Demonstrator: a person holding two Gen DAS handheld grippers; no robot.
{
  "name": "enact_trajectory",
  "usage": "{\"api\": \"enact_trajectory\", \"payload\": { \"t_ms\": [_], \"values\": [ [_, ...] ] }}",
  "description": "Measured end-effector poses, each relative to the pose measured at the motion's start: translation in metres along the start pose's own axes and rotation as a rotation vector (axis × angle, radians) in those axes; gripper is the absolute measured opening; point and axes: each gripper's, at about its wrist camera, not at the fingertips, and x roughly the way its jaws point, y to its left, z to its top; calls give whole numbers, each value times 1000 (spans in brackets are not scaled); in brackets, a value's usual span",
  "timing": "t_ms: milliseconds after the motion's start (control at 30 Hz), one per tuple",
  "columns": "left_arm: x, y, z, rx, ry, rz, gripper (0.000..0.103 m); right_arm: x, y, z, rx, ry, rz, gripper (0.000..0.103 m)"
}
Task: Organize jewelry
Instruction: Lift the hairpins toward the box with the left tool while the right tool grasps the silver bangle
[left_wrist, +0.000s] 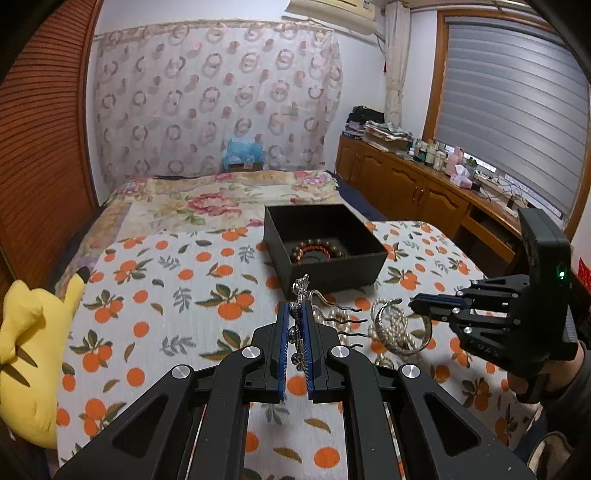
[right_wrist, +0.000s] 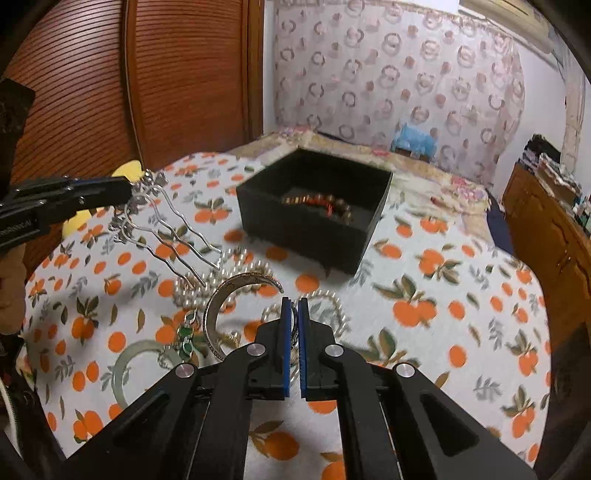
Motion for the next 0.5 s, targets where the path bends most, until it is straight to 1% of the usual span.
{"api": "enact_trajectory", "payload": {
  "t_ms": [267,500],
  "values": [
    [8,1,29,8,-24,-2,6,-1,-19,35,-33,-46,-20,4],
    [20,4,57,12,-39,8,6,16,-42,70,-42,-83,-28,4]
  ]
}}
